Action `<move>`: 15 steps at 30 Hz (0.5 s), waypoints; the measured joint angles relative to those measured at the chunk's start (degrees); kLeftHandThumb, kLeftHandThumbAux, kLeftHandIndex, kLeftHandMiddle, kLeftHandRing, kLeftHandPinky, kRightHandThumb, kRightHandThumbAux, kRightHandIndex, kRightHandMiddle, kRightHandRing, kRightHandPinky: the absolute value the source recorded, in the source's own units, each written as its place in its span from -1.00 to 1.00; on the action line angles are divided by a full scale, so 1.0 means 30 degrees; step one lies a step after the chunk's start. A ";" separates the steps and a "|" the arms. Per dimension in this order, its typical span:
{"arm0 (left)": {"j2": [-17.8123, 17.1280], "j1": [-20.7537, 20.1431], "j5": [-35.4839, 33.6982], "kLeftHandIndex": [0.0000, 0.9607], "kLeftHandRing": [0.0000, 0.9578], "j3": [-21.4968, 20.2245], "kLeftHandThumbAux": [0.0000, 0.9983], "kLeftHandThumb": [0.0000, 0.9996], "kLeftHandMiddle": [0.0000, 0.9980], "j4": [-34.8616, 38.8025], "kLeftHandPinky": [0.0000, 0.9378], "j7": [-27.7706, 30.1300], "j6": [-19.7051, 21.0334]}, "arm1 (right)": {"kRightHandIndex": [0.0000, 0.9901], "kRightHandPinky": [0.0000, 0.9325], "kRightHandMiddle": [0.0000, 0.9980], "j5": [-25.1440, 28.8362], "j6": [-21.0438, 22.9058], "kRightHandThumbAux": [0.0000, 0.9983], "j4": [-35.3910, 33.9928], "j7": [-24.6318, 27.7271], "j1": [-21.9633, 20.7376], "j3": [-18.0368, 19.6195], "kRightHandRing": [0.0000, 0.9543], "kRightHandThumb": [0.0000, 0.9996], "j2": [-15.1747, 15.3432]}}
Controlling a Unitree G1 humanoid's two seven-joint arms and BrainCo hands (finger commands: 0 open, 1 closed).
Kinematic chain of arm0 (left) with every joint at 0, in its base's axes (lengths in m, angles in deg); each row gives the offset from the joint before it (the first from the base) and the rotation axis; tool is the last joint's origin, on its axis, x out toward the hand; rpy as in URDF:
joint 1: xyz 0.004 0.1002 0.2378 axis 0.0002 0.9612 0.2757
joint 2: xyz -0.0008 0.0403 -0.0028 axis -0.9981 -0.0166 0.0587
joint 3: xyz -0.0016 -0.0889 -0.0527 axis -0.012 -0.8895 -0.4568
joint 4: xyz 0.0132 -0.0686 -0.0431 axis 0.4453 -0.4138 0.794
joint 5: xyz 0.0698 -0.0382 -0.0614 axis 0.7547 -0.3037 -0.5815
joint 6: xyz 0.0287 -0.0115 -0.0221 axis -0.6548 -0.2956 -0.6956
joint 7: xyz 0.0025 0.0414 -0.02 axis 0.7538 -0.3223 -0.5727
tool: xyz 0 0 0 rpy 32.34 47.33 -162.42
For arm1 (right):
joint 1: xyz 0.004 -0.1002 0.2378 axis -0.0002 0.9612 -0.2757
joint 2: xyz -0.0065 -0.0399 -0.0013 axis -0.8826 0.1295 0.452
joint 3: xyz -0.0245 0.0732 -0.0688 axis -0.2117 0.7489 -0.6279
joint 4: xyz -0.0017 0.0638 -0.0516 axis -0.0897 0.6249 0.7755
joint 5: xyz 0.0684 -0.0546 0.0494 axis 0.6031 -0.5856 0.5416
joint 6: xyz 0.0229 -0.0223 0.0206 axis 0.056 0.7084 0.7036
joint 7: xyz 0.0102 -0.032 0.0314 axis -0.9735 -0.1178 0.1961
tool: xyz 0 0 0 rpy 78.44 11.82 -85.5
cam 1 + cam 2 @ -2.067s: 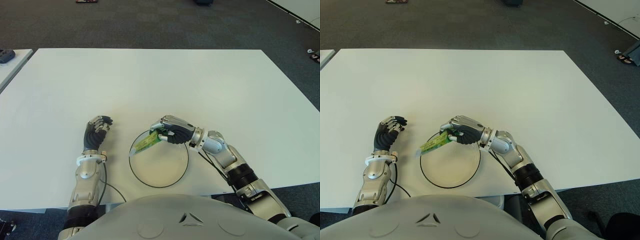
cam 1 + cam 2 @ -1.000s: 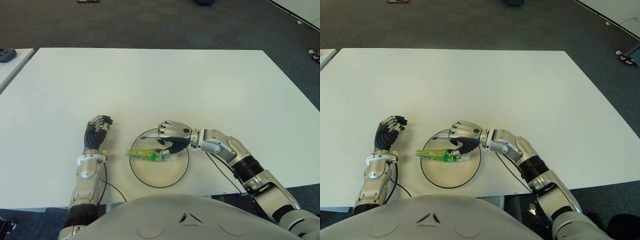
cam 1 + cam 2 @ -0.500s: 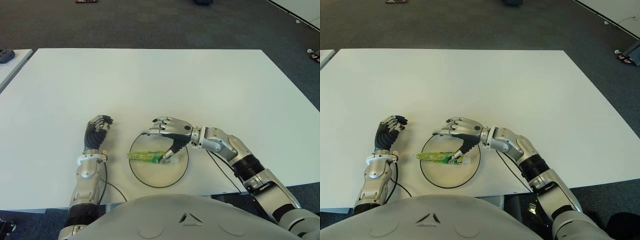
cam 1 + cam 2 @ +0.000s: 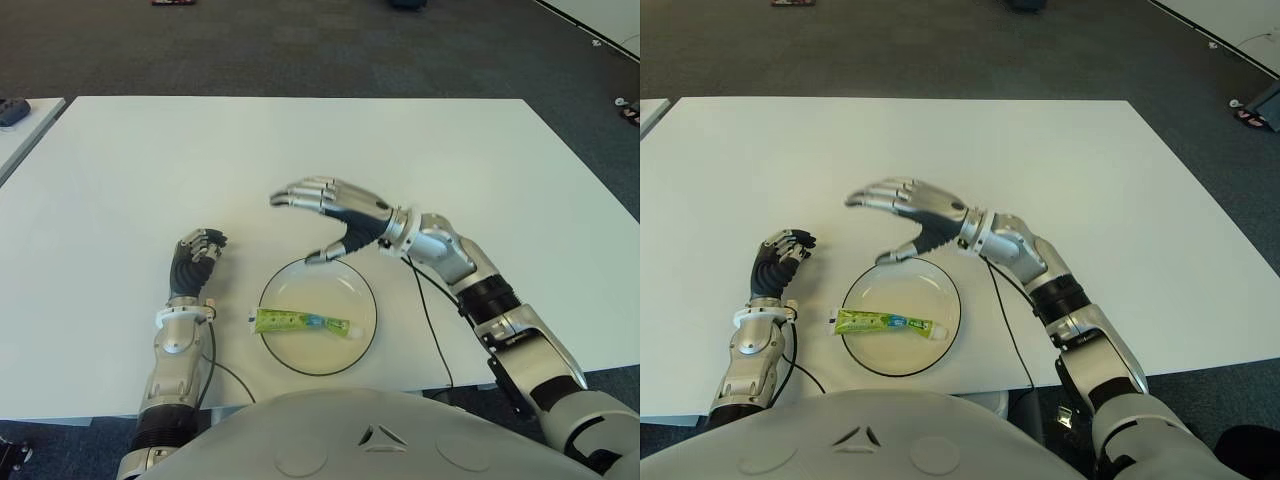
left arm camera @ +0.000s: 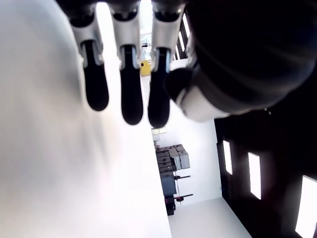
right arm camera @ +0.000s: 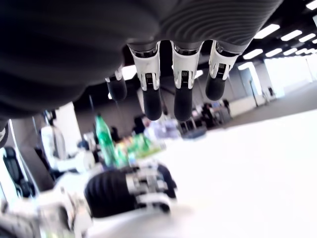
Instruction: Put the toothpaste on the table into the plate.
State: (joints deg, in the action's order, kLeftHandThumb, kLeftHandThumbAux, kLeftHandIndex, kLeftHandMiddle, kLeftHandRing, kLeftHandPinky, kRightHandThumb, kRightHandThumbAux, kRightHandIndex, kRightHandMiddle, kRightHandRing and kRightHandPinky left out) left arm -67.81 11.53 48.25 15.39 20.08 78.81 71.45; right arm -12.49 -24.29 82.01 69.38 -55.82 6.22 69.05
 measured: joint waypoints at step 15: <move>-0.0003 -0.0099 0.0049 -0.12 -0.08 0.0005 0.44 0.41 -0.11 -0.0165 -0.06 0.0004 0.0091 | -1.00 -0.94 -1.00 0.6016 0.1035 -0.21 -0.0315 -0.0074 0.1290 0.2754 -1.00 -0.76 -0.2617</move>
State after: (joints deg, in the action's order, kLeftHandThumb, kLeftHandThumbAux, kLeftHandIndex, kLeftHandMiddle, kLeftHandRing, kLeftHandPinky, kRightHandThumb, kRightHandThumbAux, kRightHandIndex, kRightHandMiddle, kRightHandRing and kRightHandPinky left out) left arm -67.82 11.23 48.40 15.40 19.59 78.83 71.72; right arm 5.55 -21.19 81.06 69.16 -51.95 14.49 61.20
